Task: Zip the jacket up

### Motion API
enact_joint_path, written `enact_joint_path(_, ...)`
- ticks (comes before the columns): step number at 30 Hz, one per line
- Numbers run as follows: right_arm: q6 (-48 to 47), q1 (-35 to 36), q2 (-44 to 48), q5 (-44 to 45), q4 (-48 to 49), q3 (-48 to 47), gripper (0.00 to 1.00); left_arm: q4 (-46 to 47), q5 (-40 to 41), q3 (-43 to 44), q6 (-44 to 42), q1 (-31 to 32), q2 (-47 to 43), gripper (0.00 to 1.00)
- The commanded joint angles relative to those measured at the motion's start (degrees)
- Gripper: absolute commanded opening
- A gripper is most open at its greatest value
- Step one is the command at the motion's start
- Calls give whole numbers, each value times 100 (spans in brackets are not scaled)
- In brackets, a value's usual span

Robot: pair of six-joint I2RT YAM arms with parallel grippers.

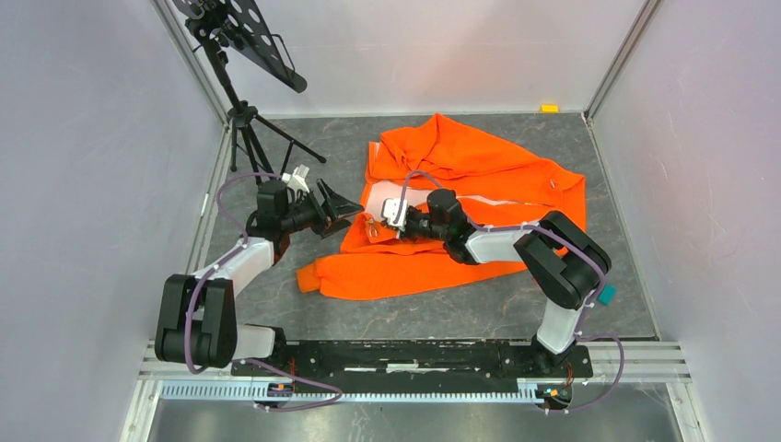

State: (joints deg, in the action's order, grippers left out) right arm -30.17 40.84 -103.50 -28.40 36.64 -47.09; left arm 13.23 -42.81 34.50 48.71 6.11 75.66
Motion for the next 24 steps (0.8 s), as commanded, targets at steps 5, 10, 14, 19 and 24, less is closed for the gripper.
enact_joint_path(5,1057,12,234,-23,702,8,7,1500,-580,-91,573,-29,129,95)
enact_joint_path(10,2346,-205,252,405,637,-254,1,2082,-641,-125,545,-31,-76,85)
enact_joint_path(14,2937,-322,194,-46,147,-760,7,1956,-276,-193,443,-31,-469,86)
enact_joint_path(19,3394,-331,275,-185,883,-338,8,2426,379,-377,908,-23,-647,62)
enact_joint_path(24,3986,-366,161,-599,1555,-195,0,2705,634,-96,1472,34,-1,70)
